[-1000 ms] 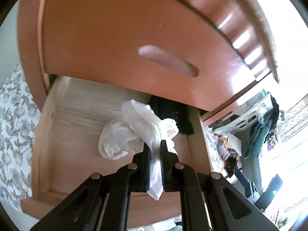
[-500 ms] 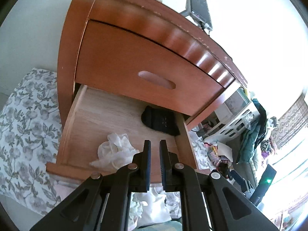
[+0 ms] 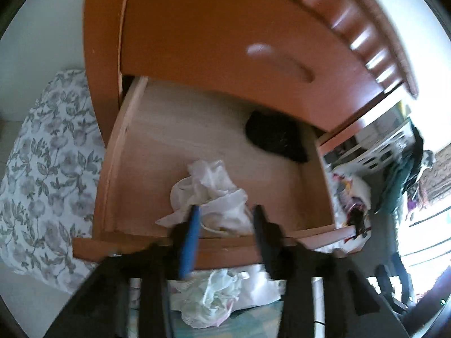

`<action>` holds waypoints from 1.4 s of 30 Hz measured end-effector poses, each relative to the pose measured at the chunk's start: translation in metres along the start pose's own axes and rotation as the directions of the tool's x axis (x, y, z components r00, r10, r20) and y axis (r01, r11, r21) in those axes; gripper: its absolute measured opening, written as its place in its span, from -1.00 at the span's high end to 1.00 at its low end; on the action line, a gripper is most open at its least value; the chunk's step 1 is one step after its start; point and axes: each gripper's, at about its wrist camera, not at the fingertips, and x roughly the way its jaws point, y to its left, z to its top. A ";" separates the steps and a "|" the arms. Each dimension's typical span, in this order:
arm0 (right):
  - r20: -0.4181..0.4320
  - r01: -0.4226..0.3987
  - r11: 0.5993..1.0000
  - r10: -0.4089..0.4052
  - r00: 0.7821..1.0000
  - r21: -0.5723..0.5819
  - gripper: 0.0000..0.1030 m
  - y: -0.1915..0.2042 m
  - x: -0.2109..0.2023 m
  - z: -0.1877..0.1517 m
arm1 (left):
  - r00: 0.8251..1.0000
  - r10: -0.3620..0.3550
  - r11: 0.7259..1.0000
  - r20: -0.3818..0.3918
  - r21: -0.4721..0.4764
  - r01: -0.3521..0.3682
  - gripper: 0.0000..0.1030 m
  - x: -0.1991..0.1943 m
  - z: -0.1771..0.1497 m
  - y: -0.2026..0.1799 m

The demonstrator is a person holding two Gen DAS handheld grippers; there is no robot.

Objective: Take underwear out of drawer
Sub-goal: 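Lift the white lace cloth out of the drawer and carry it toward the bed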

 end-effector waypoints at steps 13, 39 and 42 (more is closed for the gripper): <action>-0.030 -0.005 1.000 0.005 1.000 0.004 -1.00 -0.003 0.016 -0.002 | 0.955 0.160 0.986 -0.251 0.089 -0.142 0.01 0.082 0.018 -0.014; -0.023 -0.011 1.000 0.011 1.000 -0.005 -1.00 0.003 0.010 -0.007 | 0.994 -0.112 0.992 -0.006 -0.062 0.111 0.90 0.005 0.002 0.011; -0.013 -0.011 1.000 0.011 1.000 -0.011 -1.00 0.006 0.004 -0.006 | 0.986 -0.155 0.986 0.056 -0.051 0.157 0.90 -0.018 0.004 0.001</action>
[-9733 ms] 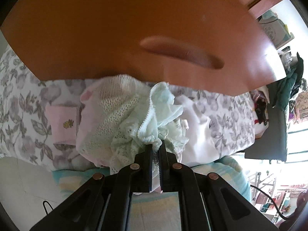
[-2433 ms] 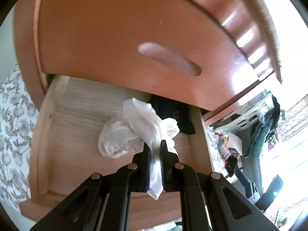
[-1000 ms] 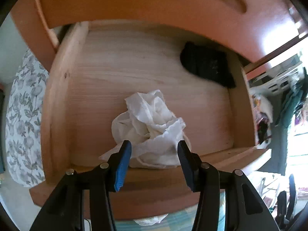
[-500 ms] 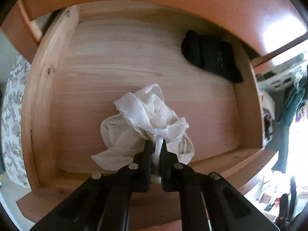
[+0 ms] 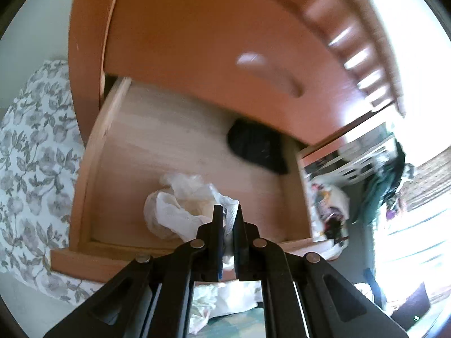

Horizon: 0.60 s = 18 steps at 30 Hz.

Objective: Take underwear out of drawer
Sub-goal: 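Lift the white lace cloth out of the drawer and carry it toward the bed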

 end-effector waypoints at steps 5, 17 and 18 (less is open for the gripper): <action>0.009 -0.001 1.000 0.001 1.000 -0.007 -1.00 0.004 -0.008 -0.001 | 0.993 -0.074 0.997 0.092 0.042 0.070 0.90 -0.038 0.002 -0.020; 0.037 -0.001 1.000 0.001 0.999 -0.016 -1.00 0.009 -0.026 0.000 | 0.919 -0.268 0.947 0.289 0.256 0.195 0.90 -0.161 -0.021 -0.078; 0.039 -0.002 1.000 0.003 0.999 -0.016 -1.00 0.009 -0.027 -0.001 | 0.913 -0.279 0.941 0.298 0.276 0.197 0.90 -0.169 -0.025 -0.083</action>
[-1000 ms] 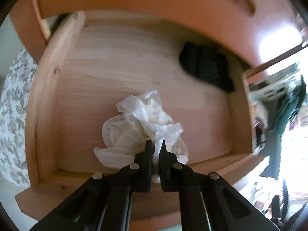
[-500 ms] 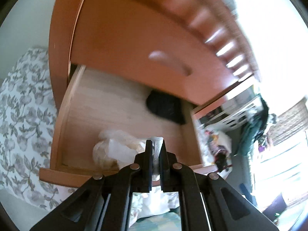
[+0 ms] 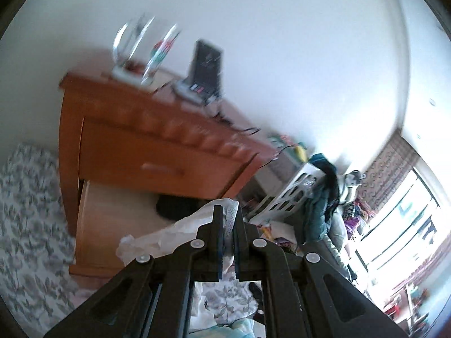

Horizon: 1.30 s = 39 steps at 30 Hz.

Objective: Take underwear out of drawer
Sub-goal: 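Lower the white cloth onto the bed pile and open the left gripper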

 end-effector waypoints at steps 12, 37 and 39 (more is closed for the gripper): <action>0.004 -0.005 1.000 0.005 1.000 -0.001 -1.00 0.001 -0.005 -0.003 | 0.999 -0.024 0.999 -0.032 0.039 0.025 0.90 -0.010 -0.025 -0.018; -0.064 -0.010 1.000 0.009 0.998 -0.016 -1.00 0.004 0.017 -0.015 | 0.870 0.328 0.926 -0.367 -0.057 -0.373 0.86 0.088 -0.140 0.083; -0.070 -0.013 1.000 0.011 0.997 -0.022 -1.00 0.006 0.019 -0.016 | 0.842 0.377 0.904 -0.385 -0.045 -0.425 0.63 0.092 -0.148 0.091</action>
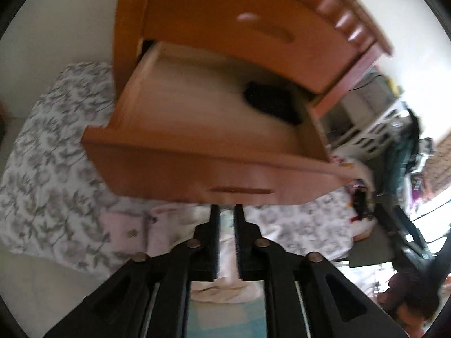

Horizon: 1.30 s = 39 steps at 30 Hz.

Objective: Take underwear out of drawer
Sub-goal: 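Lower the white cloth onto the bed pile and open the left gripper, then move the open left gripper back into the drawer toward the black cloth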

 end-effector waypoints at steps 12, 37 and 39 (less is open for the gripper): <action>-0.036 -0.002 1.000 0.001 0.999 -0.018 -1.00 0.005 0.013 -0.006 | 0.988 0.153 0.987 -0.026 -0.037 -0.154 -0.63 0.027 -0.009 0.019; -0.048 0.032 0.999 -0.033 0.998 -0.020 -1.00 0.007 0.048 0.007 | 0.946 0.208 0.973 0.250 0.045 -0.226 -0.89 0.015 0.011 0.020; -0.044 0.037 0.999 -0.037 0.998 -0.018 -1.00 0.005 0.051 0.011 | 0.928 0.230 0.965 0.293 0.056 -0.257 -0.89 0.008 0.015 0.016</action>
